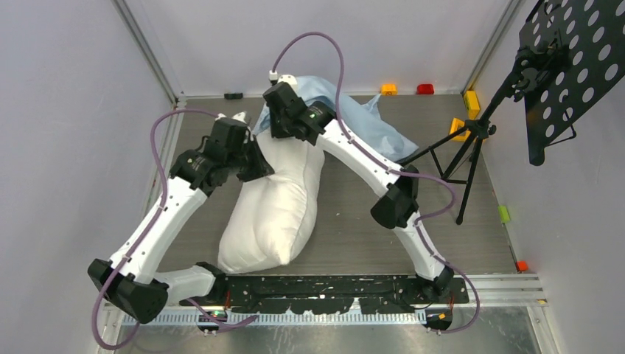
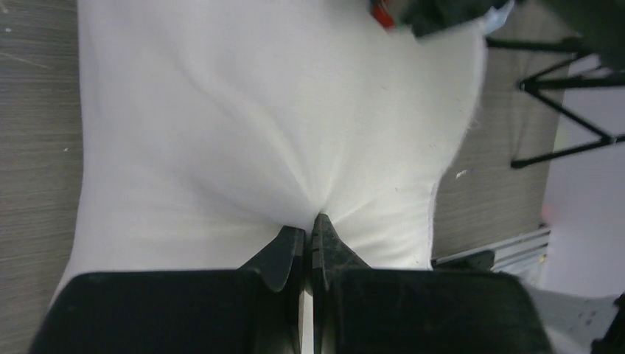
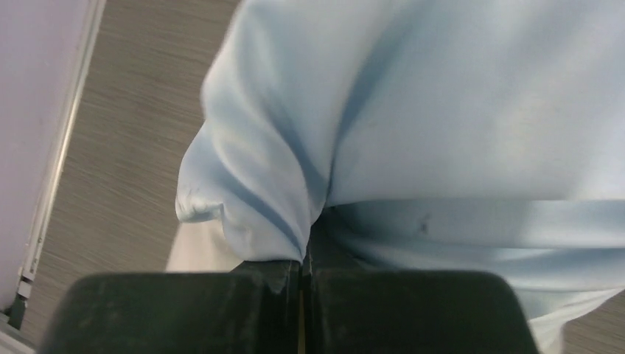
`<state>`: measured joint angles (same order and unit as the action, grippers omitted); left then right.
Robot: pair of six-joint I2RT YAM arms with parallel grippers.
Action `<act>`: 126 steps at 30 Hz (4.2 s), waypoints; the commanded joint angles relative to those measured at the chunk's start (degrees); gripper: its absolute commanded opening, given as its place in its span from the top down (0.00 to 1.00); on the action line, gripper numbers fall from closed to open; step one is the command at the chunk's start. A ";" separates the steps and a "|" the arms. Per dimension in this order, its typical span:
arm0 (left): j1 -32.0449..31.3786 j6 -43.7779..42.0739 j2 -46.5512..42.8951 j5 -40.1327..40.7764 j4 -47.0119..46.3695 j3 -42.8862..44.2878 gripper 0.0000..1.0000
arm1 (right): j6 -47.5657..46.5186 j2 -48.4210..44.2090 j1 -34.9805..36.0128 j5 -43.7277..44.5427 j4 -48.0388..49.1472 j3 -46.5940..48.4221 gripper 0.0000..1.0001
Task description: Put the pillow into the pillowcase
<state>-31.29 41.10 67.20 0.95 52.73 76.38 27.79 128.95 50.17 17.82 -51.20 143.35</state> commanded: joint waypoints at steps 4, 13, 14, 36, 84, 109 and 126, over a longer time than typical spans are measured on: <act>22.20 3.00 4.89 -15.16 -12.28 -12.40 1.00 | -0.05 -2.53 2.12 -5.60 0.80 -3.46 0.77; 30.90 0.23 6.08 -15.78 -13.92 -17.81 1.00 | -6.41 -19.08 2.93 1.23 9.45 -20.02 0.38; 31.01 -0.18 6.12 -15.68 -13.66 -17.84 1.00 | -7.22 -20.77 2.64 2.72 11.05 -22.71 0.37; 34.63 -3.62 5.64 -14.99 -11.77 -17.71 1.00 | -14.18 -13.23 -3.30 21.06 34.41 -39.40 0.45; 31.74 -11.38 -5.12 1.67 0.63 -6.07 0.01 | -5.41 -7.05 -4.18 7.95 -3.22 -9.15 0.48; 31.81 -6.92 -6.83 0.65 -8.54 -27.66 0.47 | -13.45 -20.41 -3.06 20.16 7.89 -39.94 0.60; 26.76 8.18 -3.71 -5.42 -15.45 -20.38 1.00 | -5.97 -7.26 11.27 7.89 -0.24 -7.70 1.00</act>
<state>-9.85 47.44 61.52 2.35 42.22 53.39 16.91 131.94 62.30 31.16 -59.42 148.49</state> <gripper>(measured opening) 0.064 0.022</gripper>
